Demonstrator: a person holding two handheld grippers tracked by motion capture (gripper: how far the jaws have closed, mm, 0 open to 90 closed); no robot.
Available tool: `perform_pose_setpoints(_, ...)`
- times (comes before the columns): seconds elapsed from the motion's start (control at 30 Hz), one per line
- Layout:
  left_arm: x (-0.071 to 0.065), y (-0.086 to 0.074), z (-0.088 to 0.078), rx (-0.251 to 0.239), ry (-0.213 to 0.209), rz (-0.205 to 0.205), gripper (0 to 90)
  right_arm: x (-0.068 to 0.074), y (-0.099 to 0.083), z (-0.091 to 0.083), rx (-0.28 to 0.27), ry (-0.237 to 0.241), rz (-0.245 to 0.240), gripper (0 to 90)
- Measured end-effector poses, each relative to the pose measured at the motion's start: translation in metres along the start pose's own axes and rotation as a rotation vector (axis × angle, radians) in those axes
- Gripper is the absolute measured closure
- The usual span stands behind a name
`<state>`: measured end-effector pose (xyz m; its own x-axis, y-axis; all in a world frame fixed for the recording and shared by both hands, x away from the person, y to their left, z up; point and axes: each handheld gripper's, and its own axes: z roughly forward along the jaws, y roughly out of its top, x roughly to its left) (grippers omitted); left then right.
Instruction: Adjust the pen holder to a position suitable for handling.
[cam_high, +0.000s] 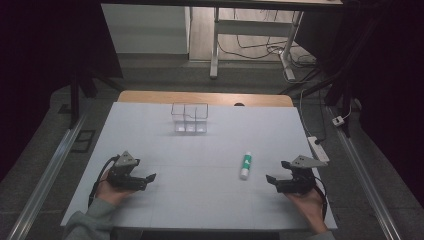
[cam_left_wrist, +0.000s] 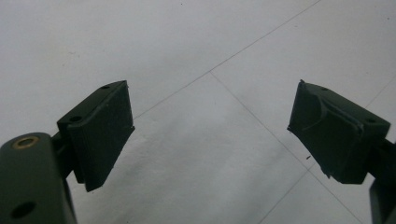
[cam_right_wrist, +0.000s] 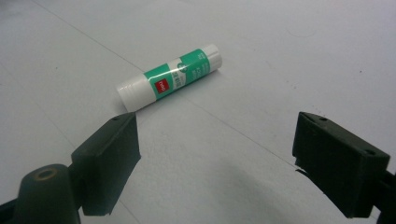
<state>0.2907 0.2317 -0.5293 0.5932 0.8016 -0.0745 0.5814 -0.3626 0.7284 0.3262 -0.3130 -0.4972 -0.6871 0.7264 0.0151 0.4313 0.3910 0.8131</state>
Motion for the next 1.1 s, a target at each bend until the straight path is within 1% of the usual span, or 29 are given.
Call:
perform_pose_setpoints(0.13,-0.0002,-0.0002,-0.0002,0.001,0.001,0.000,13.7,0.0000,-0.0001,0.0008,0.009,-0.006,-0.003,16.0)
perform_pose_setpoints(0.33,-0.0004,0.0004,0.0012,0.006,0.000,0.004,13.7,0.0012,-0.0009,0.0015,0.014,-0.001,-0.010,16.3)
perform_pose_setpoints(0.37,-0.0003,0.0004,0.0013,0.007,0.000,0.004,13.7,0.0016,-0.0010,0.0009,0.011,-0.014,-0.010,16.6)
perform_pose_setpoints(0.4,-0.0002,0.0004,0.0013,0.007,0.000,0.004,13.7,0.0014,-0.0013,0.0013,0.003,-0.004,-0.003,16.6)
perform_pose_setpoints(0.7,0.0000,0.0000,0.0019,0.010,0.004,0.004,13.9,0.0007,-0.0016,0.0020,0.015,-0.005,-0.001,17.1)
perform_pose_setpoints(0.77,-0.0004,-0.0002,0.0018,0.012,0.007,0.007,13.9,0.0004,-0.0016,0.0025,0.007,0.001,0.003,17.3)
perform_pose_setpoints(0.83,-0.0006,-0.0003,0.0018,0.013,0.008,0.008,13.9,0.0002,-0.0013,0.0022,0.015,0.000,-0.003,17.3)
perform_pose_setpoints(1.1,0.0000,0.0000,0.0019,0.012,0.004,0.000,14.2,0.0009,-0.0013,0.0024,0.019,0.003,-0.009,17.9)
